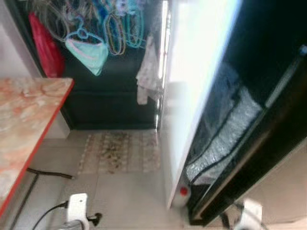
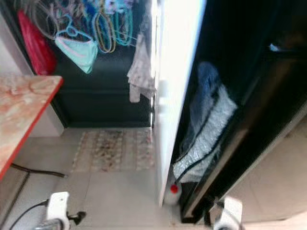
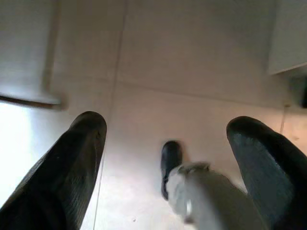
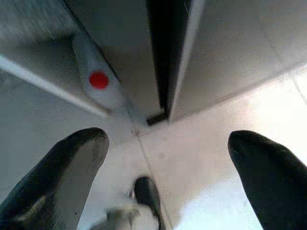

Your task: Restocking fridge

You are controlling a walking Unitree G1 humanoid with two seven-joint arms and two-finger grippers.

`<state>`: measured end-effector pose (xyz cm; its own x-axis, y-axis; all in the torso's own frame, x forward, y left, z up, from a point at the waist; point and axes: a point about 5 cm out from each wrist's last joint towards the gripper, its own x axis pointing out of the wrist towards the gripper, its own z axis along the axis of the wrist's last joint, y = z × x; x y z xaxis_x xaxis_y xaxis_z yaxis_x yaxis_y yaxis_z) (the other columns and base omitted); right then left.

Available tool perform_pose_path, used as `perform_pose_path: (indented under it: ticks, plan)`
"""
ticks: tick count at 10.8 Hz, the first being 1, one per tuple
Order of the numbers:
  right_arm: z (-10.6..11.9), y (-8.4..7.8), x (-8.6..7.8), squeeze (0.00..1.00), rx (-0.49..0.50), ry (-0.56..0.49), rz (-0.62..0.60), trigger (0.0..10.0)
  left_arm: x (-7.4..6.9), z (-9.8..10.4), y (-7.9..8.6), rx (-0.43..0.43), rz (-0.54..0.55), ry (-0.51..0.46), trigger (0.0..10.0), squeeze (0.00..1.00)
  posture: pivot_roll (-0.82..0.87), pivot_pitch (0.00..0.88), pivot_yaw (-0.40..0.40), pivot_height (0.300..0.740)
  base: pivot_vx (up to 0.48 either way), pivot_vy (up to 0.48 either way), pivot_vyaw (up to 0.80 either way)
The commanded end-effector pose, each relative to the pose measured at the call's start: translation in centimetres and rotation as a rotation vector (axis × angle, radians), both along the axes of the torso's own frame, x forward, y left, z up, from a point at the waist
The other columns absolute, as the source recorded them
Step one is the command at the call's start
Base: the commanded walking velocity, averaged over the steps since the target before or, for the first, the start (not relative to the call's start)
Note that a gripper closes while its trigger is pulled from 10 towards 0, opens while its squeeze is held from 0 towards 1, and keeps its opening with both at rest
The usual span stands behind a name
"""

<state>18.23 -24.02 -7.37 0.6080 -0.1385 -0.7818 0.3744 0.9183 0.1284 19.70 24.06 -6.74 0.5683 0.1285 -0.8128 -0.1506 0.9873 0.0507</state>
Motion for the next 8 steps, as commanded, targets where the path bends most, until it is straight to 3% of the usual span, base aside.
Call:
perform_pose_path:
  ticks: [1,6,8]
  plan:
    - [-0.44,0.52,-0.6,0.0,0.015,0.02,-0.004,10.0,-0.78,-0.33,0.35,0.007,0.008,0.031,10.0,0.0,-0.02,0.0,-0.002,0.74,0.0,0.0,0.0]
    - [-0.22,0.27,-0.4,0.0,-0.02,-0.013,-0.039,10.0,-0.75,-0.31,0.38,0.008,0.009,0.033,10.0,0.0,-0.02,0.0,-0.002,0.74,0.0,0.0,0.0]
    - [0.22,0.33,0.17,0.0,-0.027,-0.078,0.029,10.0,-0.77,-0.33,0.33,0.002,0.015,0.03,10.0,0.0,-0.03,0.0,-0.001,0.74,0.0,0.0,0.0]
